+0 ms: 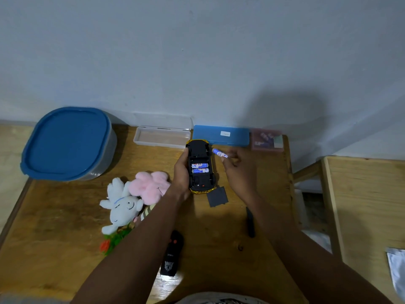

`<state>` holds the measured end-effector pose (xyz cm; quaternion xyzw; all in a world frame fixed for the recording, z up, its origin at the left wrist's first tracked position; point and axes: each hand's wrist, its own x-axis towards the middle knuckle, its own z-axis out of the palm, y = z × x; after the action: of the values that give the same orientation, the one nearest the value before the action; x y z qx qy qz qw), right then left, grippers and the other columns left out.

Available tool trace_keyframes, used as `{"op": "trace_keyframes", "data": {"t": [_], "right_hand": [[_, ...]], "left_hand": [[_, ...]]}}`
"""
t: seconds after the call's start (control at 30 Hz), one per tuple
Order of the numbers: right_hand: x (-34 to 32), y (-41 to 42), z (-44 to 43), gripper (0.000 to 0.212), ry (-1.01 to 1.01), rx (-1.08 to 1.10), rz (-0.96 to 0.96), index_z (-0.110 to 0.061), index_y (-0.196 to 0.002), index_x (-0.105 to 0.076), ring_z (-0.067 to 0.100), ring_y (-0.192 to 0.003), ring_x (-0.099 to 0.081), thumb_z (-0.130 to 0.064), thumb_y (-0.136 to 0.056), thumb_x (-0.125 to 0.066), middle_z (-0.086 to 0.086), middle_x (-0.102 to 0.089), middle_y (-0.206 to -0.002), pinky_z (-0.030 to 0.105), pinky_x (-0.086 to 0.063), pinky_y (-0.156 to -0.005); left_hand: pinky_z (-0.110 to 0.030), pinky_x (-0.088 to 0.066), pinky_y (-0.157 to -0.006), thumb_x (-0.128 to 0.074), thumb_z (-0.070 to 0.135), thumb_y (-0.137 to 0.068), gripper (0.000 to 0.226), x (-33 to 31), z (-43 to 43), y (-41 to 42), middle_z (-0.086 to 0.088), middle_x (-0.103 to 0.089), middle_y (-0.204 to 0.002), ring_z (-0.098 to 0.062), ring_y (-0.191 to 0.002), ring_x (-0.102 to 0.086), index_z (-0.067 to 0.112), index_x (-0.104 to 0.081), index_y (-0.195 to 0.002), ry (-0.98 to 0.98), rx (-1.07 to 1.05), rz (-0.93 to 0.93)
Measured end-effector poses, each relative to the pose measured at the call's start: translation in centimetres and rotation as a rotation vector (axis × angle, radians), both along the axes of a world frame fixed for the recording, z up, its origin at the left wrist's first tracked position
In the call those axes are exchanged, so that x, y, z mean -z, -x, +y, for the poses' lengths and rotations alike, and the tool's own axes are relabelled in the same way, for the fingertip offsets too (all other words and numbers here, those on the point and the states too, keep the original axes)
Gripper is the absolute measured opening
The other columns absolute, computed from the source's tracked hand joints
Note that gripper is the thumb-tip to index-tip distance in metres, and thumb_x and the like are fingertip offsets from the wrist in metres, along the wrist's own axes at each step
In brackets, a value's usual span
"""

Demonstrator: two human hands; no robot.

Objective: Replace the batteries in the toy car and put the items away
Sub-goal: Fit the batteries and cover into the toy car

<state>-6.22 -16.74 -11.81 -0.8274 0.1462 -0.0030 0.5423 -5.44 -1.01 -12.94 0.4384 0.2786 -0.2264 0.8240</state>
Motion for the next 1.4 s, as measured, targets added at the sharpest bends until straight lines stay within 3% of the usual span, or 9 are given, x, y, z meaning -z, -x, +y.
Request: {"op": "trace_keyframes", "data": {"t": [0.07,0.27,0.7,0.8,0.93,1.0,1.07,1.23,1.4], "right_hand": [[-1.0,0.8,0.4,0.011,-0.095,-0.008,-0.015,-0.026,-0.092,-0.067,-0.002,-0.073,-0.061,-0.016,-0.087,-0.071,-0.013,-0.066,-0.087,0.016,-0.046,-0.06],[-2.3,2.5,1.0,0.014,-0.126,-0.052,-0.061,-0.02,-0.097,-0.075,0.001,-0.081,-0.068,-0.014,-0.084,-0.074,-0.016,-0.069,-0.088,0.031,-0.059,-0.073],[-4.6,5.5,1.1,0.018,-0.022,-0.11,-0.278,-0.014,-0.097,-0.072,-0.002,-0.081,-0.069,-0.013,-0.08,-0.077,-0.006,-0.074,-0.09,0.018,-0.055,-0.07],[-5.0,6.3,1.2,0.016,0.081,-0.029,-0.375,-0.015,-0.094,-0.076,-0.001,-0.071,-0.066,-0.018,-0.079,-0.08,-0.007,-0.074,-0.087,0.018,-0.053,-0.066],[-4.7,7.2,1.1,0.021,0.142,0.013,-0.481,-0.009,-0.098,-0.077,0.009,-0.082,-0.065,-0.017,-0.079,-0.08,0.001,-0.069,-0.097,0.009,-0.05,-0.068],[-4.6,7.8,0.9,0.02,0.197,0.004,-0.504,-0.01,-0.1,-0.077,0.011,-0.085,-0.066,-0.022,-0.083,-0.077,0.0,-0.066,-0.1,0.021,-0.055,-0.069],[-4.6,8.3,0.5,0.022,0.341,-0.042,-0.563,-0.011,-0.101,-0.076,0.013,-0.085,-0.066,-0.028,-0.088,-0.07,0.0,-0.065,-0.103,0.031,-0.056,-0.066],[-4.7,8.9,-0.4,0.029,0.713,-0.246,-0.716,-0.009,-0.105,-0.071,0.021,-0.094,-0.061,-0.033,-0.095,-0.058,0.003,-0.065,-0.109,0.034,-0.053,-0.058],[-3.7,8.6,-0.6,0.035,0.734,-0.424,-0.596,-0.016,-0.11,-0.072,0.02,-0.106,-0.056,-0.04,-0.098,-0.049,0.001,-0.059,-0.12,0.036,-0.055,-0.068]], "left_hand": [[-0.038,-0.057,-0.071,-0.043,0.054,-0.099,0.055,-0.2,-0.2,0.2,-0.013,-0.071,-0.095,-0.029,-0.074,-0.068,0.011,-0.075,-0.108,0.002,-0.002,-0.01],[-0.042,-0.056,-0.081,-0.042,0.055,-0.099,0.058,-1.9,-0.9,1.4,-0.019,-0.071,-0.107,-0.032,-0.087,-0.068,0.009,-0.071,-0.118,0.023,0.05,-0.036],[-0.04,-0.057,-0.079,-0.037,0.051,-0.102,0.055,-4.9,-1.3,5.3,-0.017,-0.072,-0.108,-0.028,-0.088,-0.071,0.012,-0.072,-0.117,0.072,0.063,-0.181],[-0.041,-0.057,-0.081,-0.037,0.053,-0.101,0.057,-5.5,-1.8,6.0,-0.017,-0.072,-0.11,-0.029,-0.09,-0.071,0.01,-0.07,-0.122,0.067,0.054,-0.194],[-0.043,-0.052,-0.089,-0.038,0.056,-0.1,0.065,-5.8,-2.3,6.8,-0.019,-0.067,-0.116,-0.031,-0.097,-0.066,0.006,-0.061,-0.134,0.08,0.045,-0.201],[-0.041,-0.053,-0.085,-0.037,0.056,-0.1,0.066,-6.0,-2.6,7.1,-0.018,-0.066,-0.114,-0.03,-0.095,-0.066,0.005,-0.057,-0.137,0.084,0.056,-0.211],[-0.04,-0.054,-0.083,-0.036,0.056,-0.101,0.065,-6.0,-2.5,7.3,-0.017,-0.068,-0.113,-0.028,-0.092,-0.068,0.006,-0.058,-0.137,0.065,0.072,-0.226],[-0.039,-0.055,-0.08,-0.037,0.058,-0.1,0.064,-5.7,-1.8,7.6,-0.016,-0.071,-0.111,-0.028,-0.092,-0.07,0.01,-0.063,-0.133,-0.012,0.118,-0.232],[-0.04,-0.055,-0.081,-0.038,0.057,-0.099,0.062,-4.6,-1.0,8.2,-0.017,-0.07,-0.107,-0.028,-0.088,-0.069,0.009,-0.066,-0.126,-0.041,0.078,-0.196]]}}
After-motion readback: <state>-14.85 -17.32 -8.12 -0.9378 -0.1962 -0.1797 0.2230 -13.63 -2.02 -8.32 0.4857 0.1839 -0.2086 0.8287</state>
